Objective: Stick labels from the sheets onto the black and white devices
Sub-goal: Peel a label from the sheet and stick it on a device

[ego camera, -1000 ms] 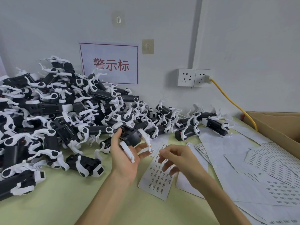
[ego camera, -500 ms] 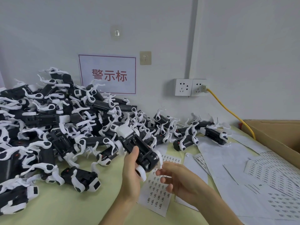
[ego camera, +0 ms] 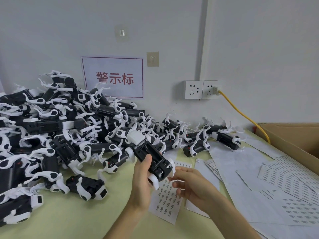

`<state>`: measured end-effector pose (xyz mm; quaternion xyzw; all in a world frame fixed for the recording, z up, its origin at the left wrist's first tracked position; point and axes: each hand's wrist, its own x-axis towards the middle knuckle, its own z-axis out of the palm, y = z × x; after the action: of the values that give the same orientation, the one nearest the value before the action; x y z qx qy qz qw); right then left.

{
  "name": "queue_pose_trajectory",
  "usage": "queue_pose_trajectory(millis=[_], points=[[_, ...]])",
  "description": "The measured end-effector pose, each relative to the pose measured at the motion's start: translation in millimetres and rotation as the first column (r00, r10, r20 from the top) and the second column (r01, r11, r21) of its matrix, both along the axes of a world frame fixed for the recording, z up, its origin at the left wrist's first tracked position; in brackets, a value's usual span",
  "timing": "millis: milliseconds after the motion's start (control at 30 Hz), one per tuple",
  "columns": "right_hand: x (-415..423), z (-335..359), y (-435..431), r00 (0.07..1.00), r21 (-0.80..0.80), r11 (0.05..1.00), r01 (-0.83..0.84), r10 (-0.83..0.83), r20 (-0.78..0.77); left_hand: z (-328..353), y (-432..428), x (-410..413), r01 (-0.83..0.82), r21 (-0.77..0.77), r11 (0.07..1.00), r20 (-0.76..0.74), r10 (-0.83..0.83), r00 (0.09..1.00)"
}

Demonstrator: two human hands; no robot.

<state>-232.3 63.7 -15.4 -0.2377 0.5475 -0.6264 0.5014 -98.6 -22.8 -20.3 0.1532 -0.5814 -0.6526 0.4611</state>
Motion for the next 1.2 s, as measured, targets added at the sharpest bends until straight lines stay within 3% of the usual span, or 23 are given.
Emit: queue_pose_trajectory(millis=[333, 833, 1200], points=[[0.5, 1.4, 0.2, 1.0, 0.009, 1.0, 0.007, -0.008, 0.023, -2.4, 2.7, -2.0, 0.076, 0.011, 0.997, 0.005, -0.076, 0.997], [1.2, 2.0, 1.4, 1.0, 0.038, 0.999, 0.005, -0.005, 0.001, -2.2, -2.5, -3.2, 0.037, 0.096, 0.995, 0.013, -0.038, 0.999], [1.4, 3.5, 2.2, 1.0, 0.023, 1.0, 0.017, -0.017, -0.003, -1.3, -0.1, -2.7, 0.068, -0.018, 0.998, 0.025, -0.067, 0.997]])
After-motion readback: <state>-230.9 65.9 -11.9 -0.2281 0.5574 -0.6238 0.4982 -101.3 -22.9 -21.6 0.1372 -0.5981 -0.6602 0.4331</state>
